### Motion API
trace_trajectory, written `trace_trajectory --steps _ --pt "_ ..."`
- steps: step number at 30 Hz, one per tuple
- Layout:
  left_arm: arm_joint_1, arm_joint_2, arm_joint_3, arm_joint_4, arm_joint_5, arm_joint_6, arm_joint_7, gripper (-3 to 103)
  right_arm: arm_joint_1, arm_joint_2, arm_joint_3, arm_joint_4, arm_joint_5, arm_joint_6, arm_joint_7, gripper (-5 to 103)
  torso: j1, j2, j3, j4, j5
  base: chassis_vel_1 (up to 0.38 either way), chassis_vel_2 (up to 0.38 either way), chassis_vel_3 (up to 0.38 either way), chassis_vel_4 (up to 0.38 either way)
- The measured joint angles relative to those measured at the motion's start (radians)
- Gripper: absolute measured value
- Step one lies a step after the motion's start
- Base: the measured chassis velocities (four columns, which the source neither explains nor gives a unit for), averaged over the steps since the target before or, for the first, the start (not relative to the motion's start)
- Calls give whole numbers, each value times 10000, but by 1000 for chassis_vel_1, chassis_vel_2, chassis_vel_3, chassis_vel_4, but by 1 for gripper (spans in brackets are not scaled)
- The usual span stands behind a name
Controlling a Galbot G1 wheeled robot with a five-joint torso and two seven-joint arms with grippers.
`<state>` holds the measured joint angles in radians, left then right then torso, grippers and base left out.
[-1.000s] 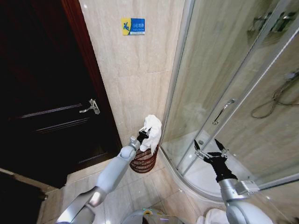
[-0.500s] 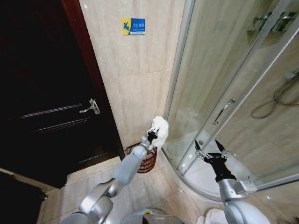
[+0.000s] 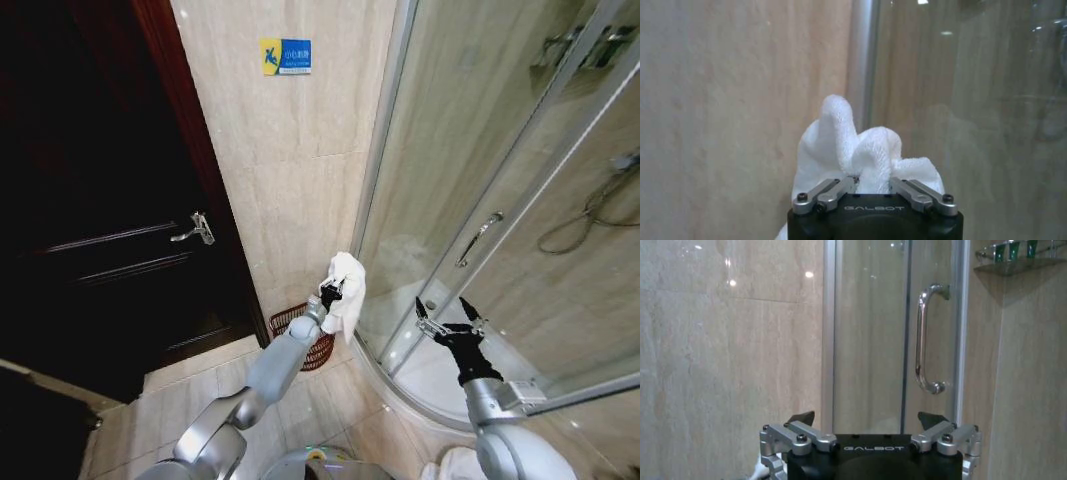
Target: Discard the used towel into the hamper.
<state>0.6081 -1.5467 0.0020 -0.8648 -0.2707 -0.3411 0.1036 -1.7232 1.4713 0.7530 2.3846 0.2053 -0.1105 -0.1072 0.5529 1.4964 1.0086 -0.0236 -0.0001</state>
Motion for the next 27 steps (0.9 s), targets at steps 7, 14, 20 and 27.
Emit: trace_trajectory --steps 7,14,20,27 --pt "-558 249 -731 795 691 -439 -12 10 -7 10 5 -84 20 38 -23 100 0 0 0 4 0 0 0 0 0" --pt "-753 474 -1186 1557 1334 -760 90 10 42 -11 10 -131 94 74 -50 100 0 1 0 3 0 0 0 0 0" --pt "-649 322 -1173 1914 1558 -578 200 10 94 -27 13 -132 178 77 -71 100 0 1 0 0 0 0 0 0 0" --pt "-315 167 -1161 2107 1931 90 80 11 94 -116 119 -129 305 77 -69 100 1 0 1 1 1 0 0 0 0"
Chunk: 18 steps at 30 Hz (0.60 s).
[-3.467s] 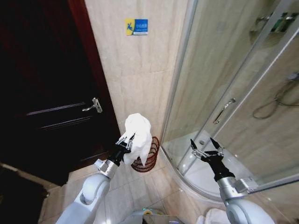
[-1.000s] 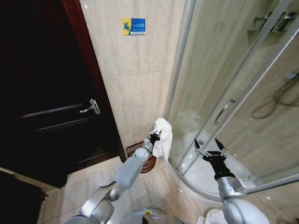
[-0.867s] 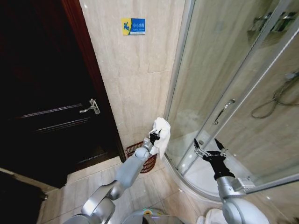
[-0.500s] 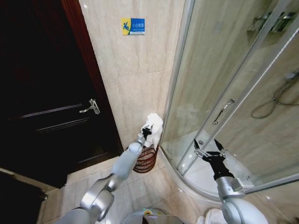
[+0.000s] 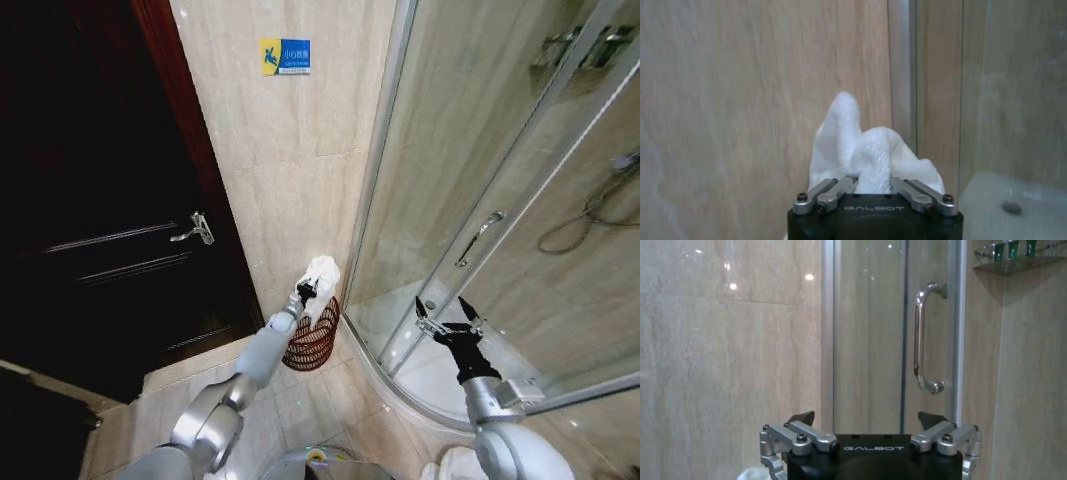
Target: Discard the used towel into the hamper.
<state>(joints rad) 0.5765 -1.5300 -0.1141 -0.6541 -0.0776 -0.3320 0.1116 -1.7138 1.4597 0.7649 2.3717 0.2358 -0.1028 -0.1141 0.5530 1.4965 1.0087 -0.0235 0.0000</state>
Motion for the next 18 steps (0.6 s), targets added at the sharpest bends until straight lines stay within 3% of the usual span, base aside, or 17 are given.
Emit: trace_trajectory --steps 4,5,7,9,11,12,18 --pt "70 25 -202 -27 459 169 -216 32 -27 18 -1 2 16 76 -21 100 0 0 0 3 1 0 0 0 0" --pt "70 25 -202 -27 459 169 -216 32 -27 18 -1 2 16 76 -21 100 0 0 0 3 1 0 0 0 0" --pt "43 24 -316 -110 759 273 -394 43 -76 44 -12 2 15 121 -36 100 0 0 -1 3 1 0 0 0 0" --pt "26 22 -350 -134 944 347 -539 43 -100 52 -12 7 16 137 -41 100 0 0 -1 1 0 0 0 0 0" --pt "-22 1 -477 -134 1338 489 -854 53 -155 56 10 35 20 185 -45 100 0 0 -1 0 0 0 0 0 0" --pt "-22 1 -477 -134 1338 489 -854 53 -155 56 10 35 20 185 -45 100 0 0 -1 0 0 0 0 0 0" --pt "109 36 -484 -466 1386 392 -1059 81 -244 55 53 106 43 246 -45 100 0 0 -1 1 0 0 0 0 0"
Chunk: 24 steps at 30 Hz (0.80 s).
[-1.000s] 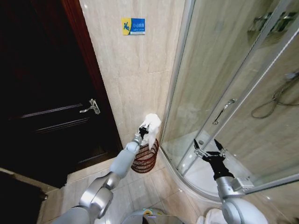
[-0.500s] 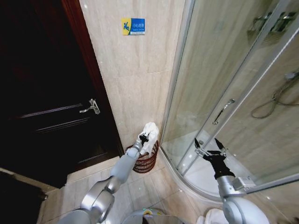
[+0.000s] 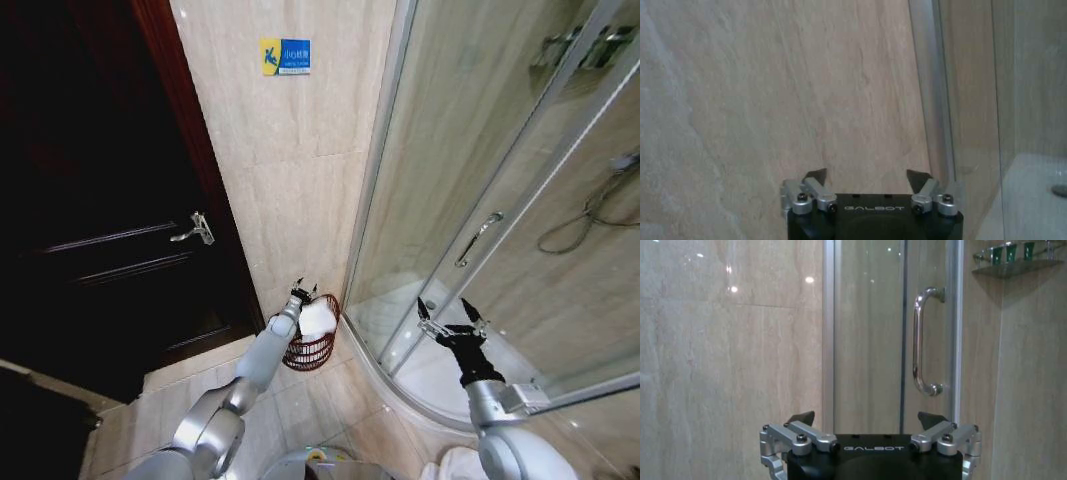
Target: Discard the used towel into the hamper.
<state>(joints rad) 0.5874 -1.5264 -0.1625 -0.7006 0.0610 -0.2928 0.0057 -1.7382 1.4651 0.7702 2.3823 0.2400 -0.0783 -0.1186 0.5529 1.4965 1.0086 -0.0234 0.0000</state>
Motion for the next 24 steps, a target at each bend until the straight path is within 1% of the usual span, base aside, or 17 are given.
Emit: trace_trajectory --steps 1,2,4,5,6,8,9,10,12,13,14,15,19,20,22,23,24 --pt "91 10 5 -153 -146 -103 -25 85 8 6 -6 25 2 -7 9 100 0 0 0 -1 -2 0 0 0 0" --pt "91 10 5 -153 -146 -103 -25 85 8 6 -6 25 2 -7 9 100 0 0 0 -1 -2 0 0 0 0" --pt "302 93 23 -523 -576 -118 -29 96 24 9 -21 40 3 -28 19 100 0 0 0 -2 -1 0 0 0 0" --pt "445 166 38 -765 -860 -74 -30 96 33 8 -26 41 5 -43 22 100 0 0 0 -1 0 0 0 0 0" --pt "445 166 38 -765 -860 -74 -30 96 33 8 -26 41 5 -43 22 100 0 0 0 -1 0 0 0 0 0" --pt "899 414 34 -1507 -1509 178 -5 100 57 3 -36 41 11 -71 24 100 0 0 0 -1 -2 0 0 0 0" --pt "1187 601 0 -1980 -1854 415 44 100 59 2 -43 39 14 -81 25 100 0 0 0 -1 -3 0 0 0 0" --pt "1187 601 0 -1980 -1854 415 44 100 59 2 -43 39 14 -81 25 100 0 0 0 -1 -3 0 0 0 0" --pt "1702 949 -79 -2866 -2390 848 106 100 58 3 -73 30 16 -93 24 100 0 0 0 3 -1 0 0 0 0" --pt "1916 1095 -165 -3229 -2572 952 130 100 50 3 -100 23 14 -94 21 100 0 0 0 4 -2 0 0 0 0" --pt "2129 1234 -295 -3595 -2700 990 146 100 37 3 -132 19 8 -96 15 100 0 0 0 0 -1 0 0 0 0" --pt "2129 1234 -295 -3595 -2700 990 146 100 37 3 -132 19 8 -96 15 100 0 0 0 0 -1 0 0 0 0" --pt "3142 1770 -927 -5319 -3435 1056 -20 100 61 11 -186 4 19 -153 -15 100 0 0 0 0 -4 0 0 0 0" --pt "3142 1770 -927 -5319 -3435 1056 -20 100 61 11 -186 4 19 -153 -15 100 0 0 0 0 -4 0 0 0 0" --pt "3790 2059 -1237 -6469 -3823 1211 -222 100 71 17 -182 -12 93 -192 -22 100 0 0 -1 1 -1 0 0 0 0" --pt "3790 2059 -1237 -6469 -3823 1211 -222 100 71 17 -182 -12 93 -192 -22 100 0 0 -1 1 -1 0 0 0 0" --pt "4050 2165 -1334 -6922 -3952 1315 -254 100 68 28 -181 -18 121 -201 -36 100 0 0 0 2 -1 0 0 0 0"
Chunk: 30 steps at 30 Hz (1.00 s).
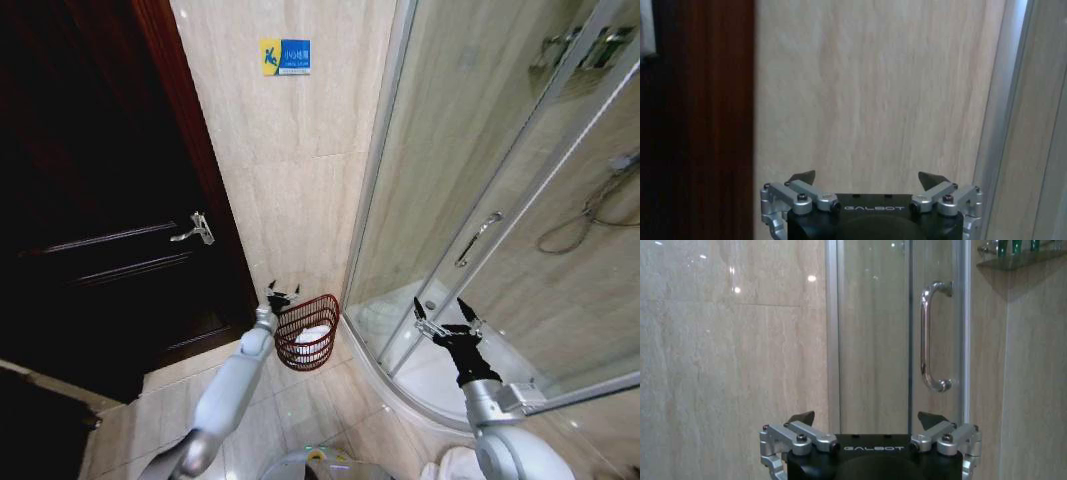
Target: Discard the used towel into the hamper.
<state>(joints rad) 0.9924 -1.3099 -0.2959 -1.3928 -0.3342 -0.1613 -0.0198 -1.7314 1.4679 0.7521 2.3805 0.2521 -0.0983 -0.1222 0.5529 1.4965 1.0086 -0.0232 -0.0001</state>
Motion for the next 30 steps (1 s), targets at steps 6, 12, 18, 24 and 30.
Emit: trace_trajectory --steps 6,12,18,24,30 --pt "1569 422 -768 -2374 -505 328 -102 100 -92 67 -12 -38 67 -8 -149 100 -1 1 -1 -2 0 0 0 0 0" --pt "2549 407 -1451 -3696 -517 326 -145 100 -258 -16 90 -39 112 126 -168 100 -1 1 -1 -2 0 0 0 0 0" --pt "3322 355 -2210 -4742 -461 595 -468 100 -388 -40 130 -54 147 304 -191 100 -1 1 -1 -3 -1 0 0 0 0" --pt "4121 357 -3009 -5580 -633 609 -172 100 -479 -30 118 -83 129 372 -255 100 1 1 0 -4 -1 0 0 0 0" --pt "4954 423 -3788 -6184 -1192 170 1094 100 -494 -43 103 -95 116 387 -298 100 0 1 0 1 0 0 0 0 0"
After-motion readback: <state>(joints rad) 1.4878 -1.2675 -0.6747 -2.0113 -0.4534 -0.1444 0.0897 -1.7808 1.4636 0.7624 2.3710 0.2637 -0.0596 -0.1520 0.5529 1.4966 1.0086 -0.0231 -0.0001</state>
